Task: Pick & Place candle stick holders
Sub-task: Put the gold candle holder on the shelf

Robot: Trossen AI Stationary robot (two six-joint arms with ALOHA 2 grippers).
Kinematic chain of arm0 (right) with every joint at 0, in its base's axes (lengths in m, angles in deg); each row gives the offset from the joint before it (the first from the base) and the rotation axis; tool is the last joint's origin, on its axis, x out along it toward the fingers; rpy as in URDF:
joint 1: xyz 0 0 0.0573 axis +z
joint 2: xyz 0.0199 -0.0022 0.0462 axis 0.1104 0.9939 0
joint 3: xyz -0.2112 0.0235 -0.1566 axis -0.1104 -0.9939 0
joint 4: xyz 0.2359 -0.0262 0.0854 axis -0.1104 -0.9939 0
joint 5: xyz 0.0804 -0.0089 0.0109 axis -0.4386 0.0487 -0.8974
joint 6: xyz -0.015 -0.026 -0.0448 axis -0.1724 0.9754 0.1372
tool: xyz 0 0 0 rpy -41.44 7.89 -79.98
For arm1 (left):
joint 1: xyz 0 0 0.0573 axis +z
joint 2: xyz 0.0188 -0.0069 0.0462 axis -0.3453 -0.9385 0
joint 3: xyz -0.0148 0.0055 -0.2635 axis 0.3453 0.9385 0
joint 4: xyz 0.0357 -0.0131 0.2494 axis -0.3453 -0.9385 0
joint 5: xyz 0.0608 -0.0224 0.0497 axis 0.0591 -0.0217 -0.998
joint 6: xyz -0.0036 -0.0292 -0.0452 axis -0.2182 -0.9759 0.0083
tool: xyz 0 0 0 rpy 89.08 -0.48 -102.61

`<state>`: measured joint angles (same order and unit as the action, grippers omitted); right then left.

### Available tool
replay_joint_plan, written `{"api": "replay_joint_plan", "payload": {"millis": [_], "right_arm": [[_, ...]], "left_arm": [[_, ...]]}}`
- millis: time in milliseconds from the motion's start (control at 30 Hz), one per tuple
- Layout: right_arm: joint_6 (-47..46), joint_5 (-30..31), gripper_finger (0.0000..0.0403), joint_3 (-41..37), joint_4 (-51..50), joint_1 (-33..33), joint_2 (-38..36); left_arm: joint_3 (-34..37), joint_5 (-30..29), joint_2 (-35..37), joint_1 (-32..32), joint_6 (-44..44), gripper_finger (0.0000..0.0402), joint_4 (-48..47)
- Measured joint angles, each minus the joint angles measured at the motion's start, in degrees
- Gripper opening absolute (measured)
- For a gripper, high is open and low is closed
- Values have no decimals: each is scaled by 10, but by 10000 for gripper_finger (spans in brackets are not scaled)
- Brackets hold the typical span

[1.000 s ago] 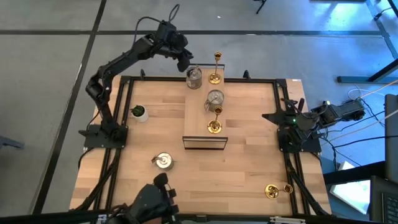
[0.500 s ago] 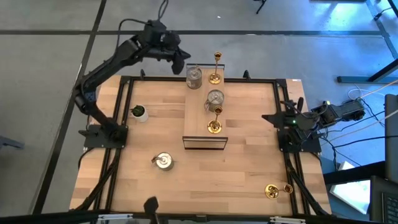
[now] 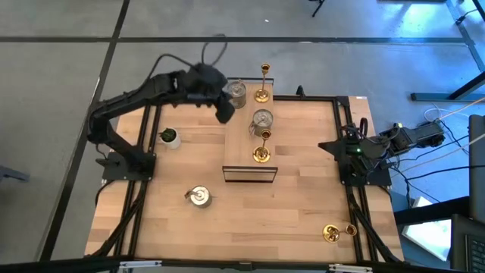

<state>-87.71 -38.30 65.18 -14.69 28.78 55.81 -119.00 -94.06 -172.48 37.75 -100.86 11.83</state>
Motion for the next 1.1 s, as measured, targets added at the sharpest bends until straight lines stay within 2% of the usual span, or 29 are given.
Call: {"api": "replay_joint_plan", "payload": {"millis": [167, 500, 1100], "right_arm": [[8, -26, 71, 0, 0, 0, 0], [10, -46, 71, 0, 0, 0, 0], [13, -59, 71, 0, 0, 0, 0]], "left_arm": [[3, -52, 0, -64, -57, 1, -30], [5, -81, -1, -156, -148, 1, -35], [5, -79, -1, -291, -278, 2, -97]]}}
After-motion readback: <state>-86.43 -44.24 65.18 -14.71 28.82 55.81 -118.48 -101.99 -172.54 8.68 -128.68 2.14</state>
